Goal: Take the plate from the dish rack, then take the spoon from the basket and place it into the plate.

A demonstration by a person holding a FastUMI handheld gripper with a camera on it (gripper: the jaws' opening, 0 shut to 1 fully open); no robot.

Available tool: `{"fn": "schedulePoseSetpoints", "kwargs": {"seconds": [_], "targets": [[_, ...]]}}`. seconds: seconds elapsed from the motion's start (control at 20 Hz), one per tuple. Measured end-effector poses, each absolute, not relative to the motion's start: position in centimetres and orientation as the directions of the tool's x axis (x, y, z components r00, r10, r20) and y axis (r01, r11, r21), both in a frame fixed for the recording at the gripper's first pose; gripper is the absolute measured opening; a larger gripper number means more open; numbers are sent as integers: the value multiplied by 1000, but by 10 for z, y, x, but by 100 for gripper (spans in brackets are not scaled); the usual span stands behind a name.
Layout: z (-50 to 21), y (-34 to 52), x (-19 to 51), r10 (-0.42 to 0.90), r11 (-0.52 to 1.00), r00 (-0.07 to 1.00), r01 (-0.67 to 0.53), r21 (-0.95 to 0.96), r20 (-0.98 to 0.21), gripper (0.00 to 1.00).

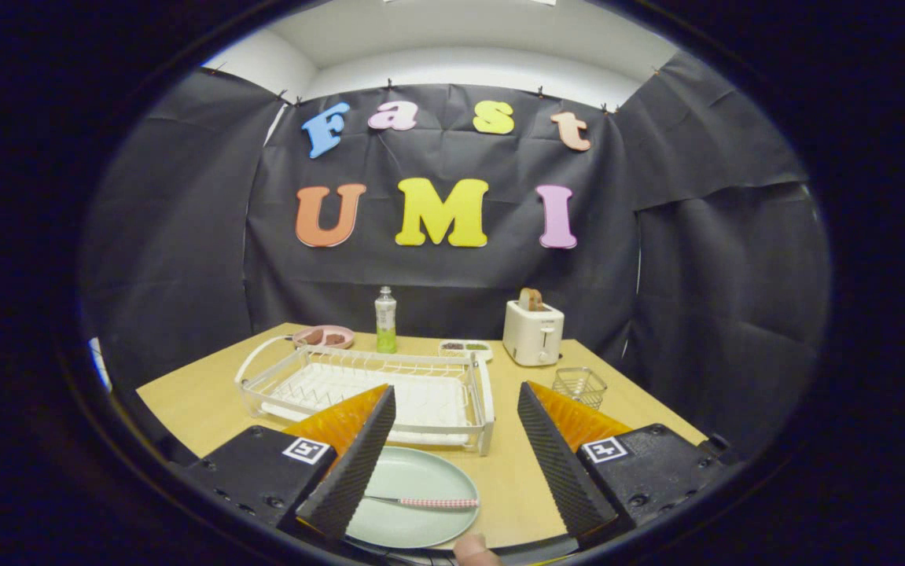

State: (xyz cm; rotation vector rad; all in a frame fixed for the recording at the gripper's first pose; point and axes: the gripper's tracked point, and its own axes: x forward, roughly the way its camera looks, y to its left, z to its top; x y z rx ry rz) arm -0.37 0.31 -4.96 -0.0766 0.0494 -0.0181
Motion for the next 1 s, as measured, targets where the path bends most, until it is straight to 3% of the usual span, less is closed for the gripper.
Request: {"fn": "schedulePoseSetpoints", "kwargs": {"seconds": [0.7, 1.0], "targets": [[33, -21, -100, 3, 998, 989, 6, -57, 145, 100], [23, -35, -101, -5, 1000, 994, 8, -22, 112, 100]]}}
